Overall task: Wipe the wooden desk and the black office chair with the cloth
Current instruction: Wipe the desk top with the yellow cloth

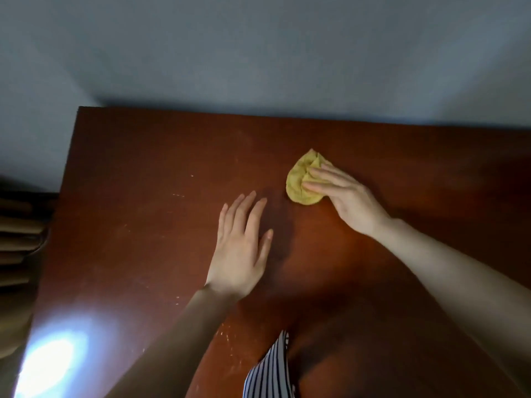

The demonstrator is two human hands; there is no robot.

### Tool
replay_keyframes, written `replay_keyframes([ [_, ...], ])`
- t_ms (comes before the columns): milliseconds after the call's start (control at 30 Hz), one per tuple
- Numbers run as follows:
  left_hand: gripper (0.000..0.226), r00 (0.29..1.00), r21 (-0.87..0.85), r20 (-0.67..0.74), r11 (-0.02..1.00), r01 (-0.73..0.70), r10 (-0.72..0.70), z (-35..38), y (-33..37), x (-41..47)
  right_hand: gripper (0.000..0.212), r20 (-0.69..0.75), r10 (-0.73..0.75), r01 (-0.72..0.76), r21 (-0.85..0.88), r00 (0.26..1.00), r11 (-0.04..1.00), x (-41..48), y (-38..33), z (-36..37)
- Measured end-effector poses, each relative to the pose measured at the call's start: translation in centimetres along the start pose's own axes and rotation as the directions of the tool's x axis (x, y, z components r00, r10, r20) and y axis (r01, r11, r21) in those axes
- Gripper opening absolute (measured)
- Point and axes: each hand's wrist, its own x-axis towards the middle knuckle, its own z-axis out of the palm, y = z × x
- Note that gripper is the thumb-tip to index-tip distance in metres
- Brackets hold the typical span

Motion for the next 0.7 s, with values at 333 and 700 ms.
replay_keyframes([
  [333, 0.051, 0.993, -0.087, -0.044, 0.99, 0.11, -0.114, -3.5, -3.4, -1.7, 0.045, -0.047, 0.294, -0.295, -0.012, 0.955, 0.955, 13.1, -3.3, 0.6],
  [700, 0.047, 0.953, -0.121, -0.047, 0.949, 0.292, -0.299, -5.1, -4.7, -1.6, 0.043, 0.028, 0.011, -0.008, -0.09, 1.0, 0.996, 10.3, -11.1, 5.9],
])
